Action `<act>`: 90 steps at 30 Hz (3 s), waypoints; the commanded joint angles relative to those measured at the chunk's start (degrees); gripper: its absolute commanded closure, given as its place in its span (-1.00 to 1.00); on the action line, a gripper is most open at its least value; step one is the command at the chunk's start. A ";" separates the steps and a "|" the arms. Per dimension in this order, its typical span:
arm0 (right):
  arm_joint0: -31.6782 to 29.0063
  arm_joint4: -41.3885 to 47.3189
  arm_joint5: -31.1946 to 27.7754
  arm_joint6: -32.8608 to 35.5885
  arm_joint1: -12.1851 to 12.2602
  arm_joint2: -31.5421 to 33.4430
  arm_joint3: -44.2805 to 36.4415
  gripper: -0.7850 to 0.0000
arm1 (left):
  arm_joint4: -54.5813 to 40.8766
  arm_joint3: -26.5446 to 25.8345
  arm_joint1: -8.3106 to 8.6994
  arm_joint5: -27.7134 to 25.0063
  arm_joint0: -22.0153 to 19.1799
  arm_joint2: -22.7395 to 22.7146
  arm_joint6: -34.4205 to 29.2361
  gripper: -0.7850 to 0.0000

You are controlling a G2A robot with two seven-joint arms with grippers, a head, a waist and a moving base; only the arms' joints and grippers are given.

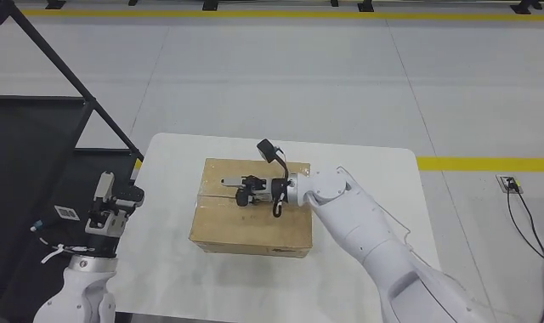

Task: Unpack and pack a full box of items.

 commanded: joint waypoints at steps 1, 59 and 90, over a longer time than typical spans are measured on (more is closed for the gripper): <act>-0.92 -0.77 0.31 0.36 0.84 0.62 -1.68 -1.00 | 0.08 0.07 0.06 0.18 -0.27 0.13 0.05 -1.00; -37.13 -17.11 22.21 -8.24 19.49 34.30 -56.18 -1.00 | 0.89 0.38 1.54 0.55 -2.37 3.45 0.01 -1.00; -34.29 -9.41 14.92 -7.64 21.45 37.58 -46.27 -1.00 | -0.09 0.90 2.22 0.61 -1.89 2.64 0.94 -1.00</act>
